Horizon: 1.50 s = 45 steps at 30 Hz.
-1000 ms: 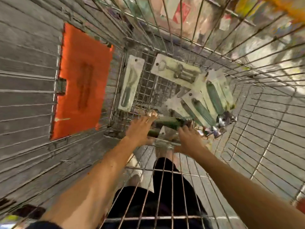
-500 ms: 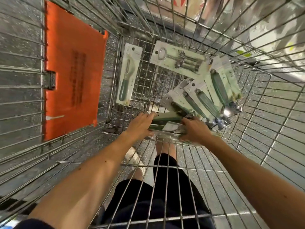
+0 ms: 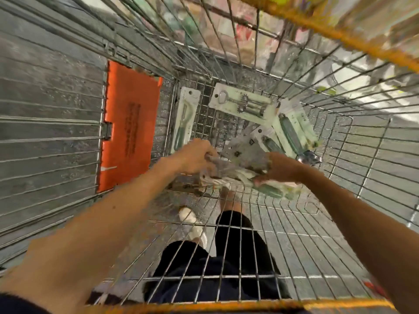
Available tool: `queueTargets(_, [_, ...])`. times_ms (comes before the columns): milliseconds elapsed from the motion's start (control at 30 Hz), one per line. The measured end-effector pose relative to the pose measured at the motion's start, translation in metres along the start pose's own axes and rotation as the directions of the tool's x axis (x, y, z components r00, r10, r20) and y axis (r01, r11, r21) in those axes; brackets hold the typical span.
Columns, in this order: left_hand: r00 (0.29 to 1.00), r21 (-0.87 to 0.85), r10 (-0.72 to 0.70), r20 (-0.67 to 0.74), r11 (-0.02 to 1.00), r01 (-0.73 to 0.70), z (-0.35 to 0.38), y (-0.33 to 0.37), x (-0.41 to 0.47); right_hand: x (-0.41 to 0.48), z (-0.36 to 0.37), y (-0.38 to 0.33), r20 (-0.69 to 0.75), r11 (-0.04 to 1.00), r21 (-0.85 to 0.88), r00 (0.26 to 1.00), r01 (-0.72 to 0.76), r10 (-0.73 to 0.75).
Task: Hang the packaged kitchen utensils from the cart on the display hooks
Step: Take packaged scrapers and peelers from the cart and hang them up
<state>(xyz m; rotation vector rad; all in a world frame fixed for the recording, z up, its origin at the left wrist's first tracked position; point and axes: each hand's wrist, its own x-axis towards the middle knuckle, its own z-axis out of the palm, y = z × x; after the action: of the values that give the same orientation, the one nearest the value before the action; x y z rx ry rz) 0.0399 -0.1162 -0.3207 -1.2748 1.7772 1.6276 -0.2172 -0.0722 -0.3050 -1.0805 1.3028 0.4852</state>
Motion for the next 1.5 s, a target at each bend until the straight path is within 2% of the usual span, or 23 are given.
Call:
queueTargets(133, [0.995,-0.151,-0.008,-0.101,0.988,-0.007,-0.063,0.023,-0.033,-0.039,-0.025,-0.032,0.009,0.985,0.171,0.999,0.039,-0.041])
queueTargets(267, [0.958,-0.164,0.088,-0.274,0.977,-0.136,-0.104,0.053,-0.081,-0.072,-0.031,-0.059,0.003,0.928,0.364,0.997,0.076,-0.083])
queueTargets(333, [0.947,-0.25,0.05,-0.316,0.959,-0.134,-0.115,0.062,-0.109,-0.08,-0.029,-0.068,-0.029,0.914,0.398,0.997,0.074,-0.069])
queueTargets(433, [0.912,-0.354,0.027,-0.41,0.916,-0.186,-0.126,0.07,-0.148,-0.105,-0.022,-0.089,-0.045,0.873,0.457,0.985,0.169,-0.167])
queueTargets(567, [0.85,-0.468,0.009,-0.526,0.832,-0.299,-0.136,0.085,-0.206,-0.154,-0.004,-0.133,-0.12,0.749,0.607,0.962,0.266,-0.244])
queueTargets(700, [0.801,-0.548,0.007,-0.599,0.726,-0.416,-0.141,0.093,-0.262,-0.197,0.02,-0.168,-0.254,0.661,0.655,0.93,0.367,-0.265])
queueTargets(867, [0.741,-0.566,0.11,-0.663,0.574,-0.591,-0.142,0.107,-0.329,-0.256,0.061,-0.212,-0.398,0.498,0.698,0.858,0.514,-0.326])
queueTargets(1000, [0.664,-0.512,0.268,-0.698,0.461,-0.725,-0.13,0.131,-0.38,-0.303,0.092,-0.235,-0.539,0.383,0.657,0.76,0.65,-0.363])
queueTargets(1100, [0.637,-0.488,0.348,-0.688,0.427,-0.761,-0.12,0.148,-0.41,-0.336,0.113,-0.244,-0.603,0.326,0.62,0.7,0.713,-0.382])
queueTargets(1233, [0.609,-0.442,0.429,-0.668,0.429,-0.787,-0.107,0.172,-0.44,-0.377,0.138,-0.242,-0.676,0.32,0.554,0.64,0.769,-0.367])
queueTargets(1367, [0.573,-0.345,0.524,-0.63,0.472,-0.811,-0.093,0.202,-0.463,-0.41,0.156,-0.231,-0.789,0.355,0.4,0.515,0.845,-0.336])
queueTargets(1433, [0.553,-0.309,0.56,-0.618,0.473,-0.825,-0.083,0.22,-0.471,-0.426,0.163,-0.226,-0.837,0.321,0.351,0.449,0.879,-0.313])
queueTargets(1500, [0.554,-0.298,0.579,-0.598,0.481,-0.825,-0.069,0.238,-0.478,-0.44,0.169,-0.218,-0.845,0.282,0.313,0.401,0.907,-0.353])
